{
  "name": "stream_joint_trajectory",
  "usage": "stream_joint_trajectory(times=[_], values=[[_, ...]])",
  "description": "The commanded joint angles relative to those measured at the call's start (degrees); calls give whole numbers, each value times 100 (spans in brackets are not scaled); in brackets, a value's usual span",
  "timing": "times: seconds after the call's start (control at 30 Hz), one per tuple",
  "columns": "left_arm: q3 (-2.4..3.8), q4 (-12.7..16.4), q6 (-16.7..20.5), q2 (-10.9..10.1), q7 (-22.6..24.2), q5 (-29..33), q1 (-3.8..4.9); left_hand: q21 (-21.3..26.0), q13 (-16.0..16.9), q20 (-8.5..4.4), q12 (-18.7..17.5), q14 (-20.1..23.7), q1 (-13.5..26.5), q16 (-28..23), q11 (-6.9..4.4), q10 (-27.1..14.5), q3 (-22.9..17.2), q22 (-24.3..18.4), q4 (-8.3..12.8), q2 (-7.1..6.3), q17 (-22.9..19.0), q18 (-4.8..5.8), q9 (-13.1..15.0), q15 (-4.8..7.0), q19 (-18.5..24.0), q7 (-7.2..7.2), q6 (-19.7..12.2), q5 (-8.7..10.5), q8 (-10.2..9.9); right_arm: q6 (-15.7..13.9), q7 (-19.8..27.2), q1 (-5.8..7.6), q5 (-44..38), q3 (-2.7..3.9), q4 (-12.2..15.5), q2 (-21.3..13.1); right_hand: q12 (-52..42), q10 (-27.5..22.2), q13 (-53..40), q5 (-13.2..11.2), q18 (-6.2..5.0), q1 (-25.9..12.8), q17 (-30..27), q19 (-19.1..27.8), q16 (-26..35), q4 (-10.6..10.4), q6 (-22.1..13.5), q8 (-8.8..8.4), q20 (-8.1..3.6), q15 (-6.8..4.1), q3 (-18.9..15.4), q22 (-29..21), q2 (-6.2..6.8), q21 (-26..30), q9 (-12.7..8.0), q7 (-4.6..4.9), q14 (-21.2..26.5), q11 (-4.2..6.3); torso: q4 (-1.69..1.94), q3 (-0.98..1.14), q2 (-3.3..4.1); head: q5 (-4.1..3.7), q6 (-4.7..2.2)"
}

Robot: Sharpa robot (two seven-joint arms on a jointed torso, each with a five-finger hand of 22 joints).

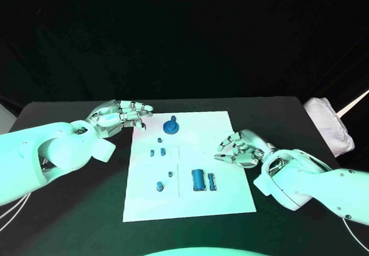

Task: Assemble the parts on the task board

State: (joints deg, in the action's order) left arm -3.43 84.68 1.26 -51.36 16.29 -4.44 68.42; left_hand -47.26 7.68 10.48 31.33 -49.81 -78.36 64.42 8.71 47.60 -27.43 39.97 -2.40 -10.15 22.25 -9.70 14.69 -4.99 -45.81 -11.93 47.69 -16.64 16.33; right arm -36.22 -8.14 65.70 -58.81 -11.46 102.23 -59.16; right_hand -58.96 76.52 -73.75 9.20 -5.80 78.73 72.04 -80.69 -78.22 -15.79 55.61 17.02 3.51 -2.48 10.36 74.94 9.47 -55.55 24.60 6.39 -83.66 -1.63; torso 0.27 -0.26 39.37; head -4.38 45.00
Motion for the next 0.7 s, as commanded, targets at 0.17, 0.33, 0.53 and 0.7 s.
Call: stream_joint_trajectory(times=[0.17,0.33,0.53,0.7], values=[[4,-457,712,326,781,409,-46,1110,-234,237,-187,814,62,-1205,91,-33,-77,-637,-170,-46,-594,-4,-14,-212,610,-14,-129,24,121,466,2518,149,3024,108,-1396,669,2926,-1576,1917,2,-462,430,-2758,1327,2916,-33,-386,-72,233,246,511,-1234,64,3887,-69,211,1609,-223,28,-94,-207,120,-400],[4,-961,1032,661,1108,523,-82,2343,-414,514,-1211,707,-4,-2914,153,527,-336,-1478,-244,-103,-1269,-58,-39,-343,696,73,-115,40,188,915,2977,180,3946,174,-2470,1250,4890,-1086,4632,-98,-440,435,-4014,1921,5282,7,-320,-298,628,535,1426,-3049,345,5214,-262,339,2282,-449,73,-109,-325,196,-520],[6,-1416,1143,962,1378,613,-203,3171,-408,596,-2050,657,9,-4004,193,764,-314,-2106,-290,-109,-1477,-35,-156,-466,648,183,-164,53,6,1247,3244,189,4430,221,-3314,1752,5479,-936,5930,-134,-485,174,-4643,2046,6242,223,-305,-528,755,731,1657,-4486,400,5205,-377,405,2156,-527,113,-97,-385,208,-591],[6,-1442,969,983,1022,452,-224,4726,-768,-1048,-3133,4981,2561,-6442,-871,-4760,2743,-3997,240,1015,-2225,970,-1469,499,4581,1193,-4769,1664,-1633,820,2814,185,3920,237,-3344,1798,5896,-3143,7375,-920,580,-2488,-7204,3995,7822,1579,-5561,-1702,-351,248,-1036,-7494,-947,5555,-2460,-639,4156,163,88,-98,-356,217,-596]])
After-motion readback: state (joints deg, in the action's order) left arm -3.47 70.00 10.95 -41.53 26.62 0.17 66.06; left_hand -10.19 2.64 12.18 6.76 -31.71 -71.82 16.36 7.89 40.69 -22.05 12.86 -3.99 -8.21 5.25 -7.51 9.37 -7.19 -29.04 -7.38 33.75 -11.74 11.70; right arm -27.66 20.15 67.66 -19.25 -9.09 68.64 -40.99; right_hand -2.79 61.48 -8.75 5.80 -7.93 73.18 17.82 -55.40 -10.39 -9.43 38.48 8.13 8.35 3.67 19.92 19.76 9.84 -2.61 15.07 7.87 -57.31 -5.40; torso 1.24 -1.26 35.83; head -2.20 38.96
